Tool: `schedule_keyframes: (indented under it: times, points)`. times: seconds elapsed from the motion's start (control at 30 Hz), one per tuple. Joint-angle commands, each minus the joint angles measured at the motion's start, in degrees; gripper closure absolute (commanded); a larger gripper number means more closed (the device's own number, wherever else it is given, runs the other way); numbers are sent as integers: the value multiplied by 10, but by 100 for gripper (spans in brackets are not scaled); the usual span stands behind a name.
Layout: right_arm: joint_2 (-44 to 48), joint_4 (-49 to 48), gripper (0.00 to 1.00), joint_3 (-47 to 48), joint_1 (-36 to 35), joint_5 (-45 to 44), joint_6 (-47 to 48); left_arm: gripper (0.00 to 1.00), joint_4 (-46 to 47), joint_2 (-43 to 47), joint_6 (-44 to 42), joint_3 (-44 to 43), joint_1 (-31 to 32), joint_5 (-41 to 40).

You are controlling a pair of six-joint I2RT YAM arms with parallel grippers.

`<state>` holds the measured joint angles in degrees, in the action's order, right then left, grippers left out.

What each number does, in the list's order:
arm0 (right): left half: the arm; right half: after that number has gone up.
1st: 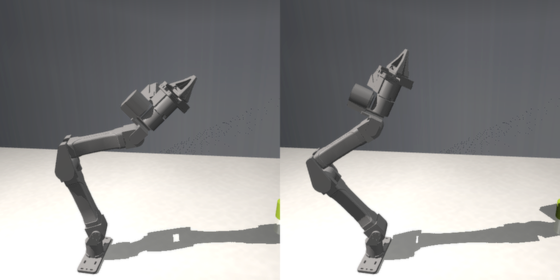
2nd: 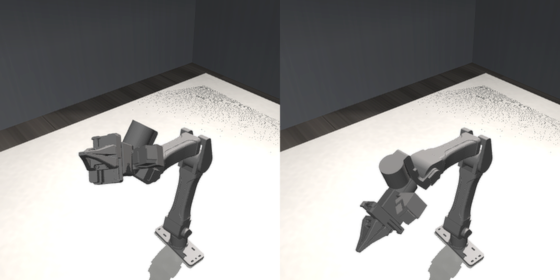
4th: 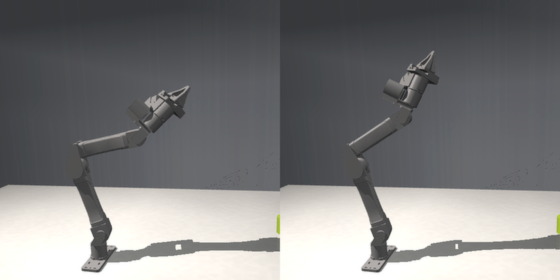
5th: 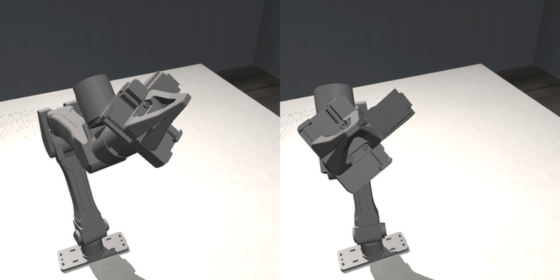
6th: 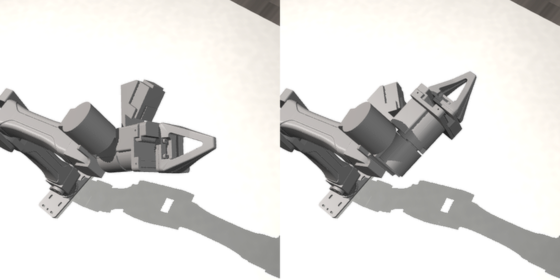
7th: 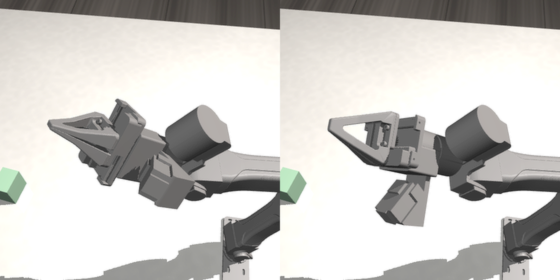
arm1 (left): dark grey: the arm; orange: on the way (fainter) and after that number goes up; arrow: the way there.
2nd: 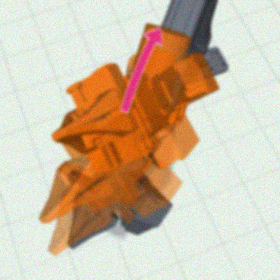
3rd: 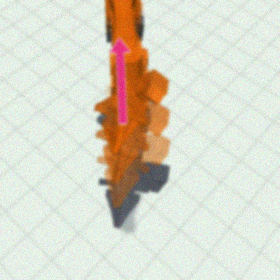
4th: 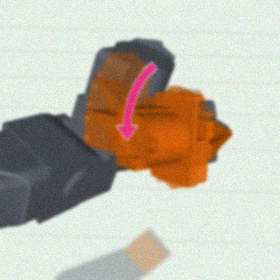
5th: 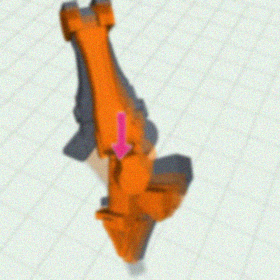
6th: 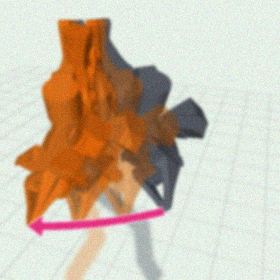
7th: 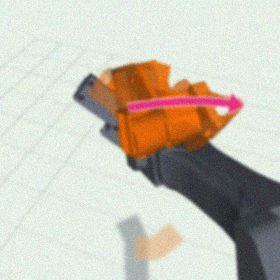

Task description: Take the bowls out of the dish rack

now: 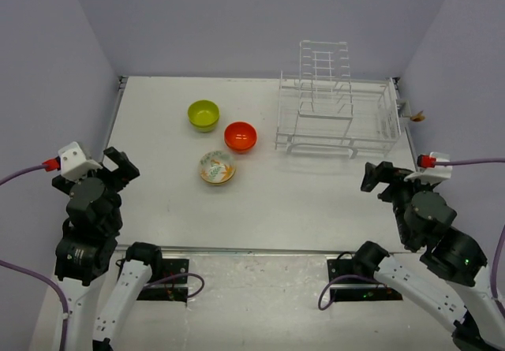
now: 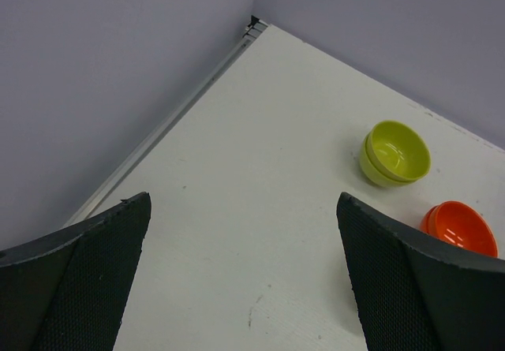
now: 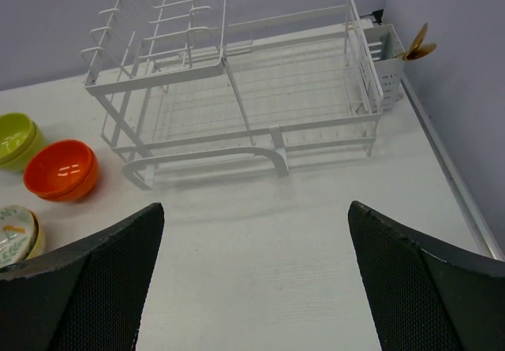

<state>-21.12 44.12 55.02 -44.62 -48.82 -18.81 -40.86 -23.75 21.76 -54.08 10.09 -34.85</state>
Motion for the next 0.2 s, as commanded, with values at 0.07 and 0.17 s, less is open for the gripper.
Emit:
schedule_keyframes:
  times: [0.07, 0.17]
  points:
    - [-12, 1, 1, -8, -1, -20, -25, 0, 8, 1, 4, 5, -4, -22]
    - [-11, -1, 1, -12, -2, -27, -29, 0, 10, 4, 5, 6, -4, -22]
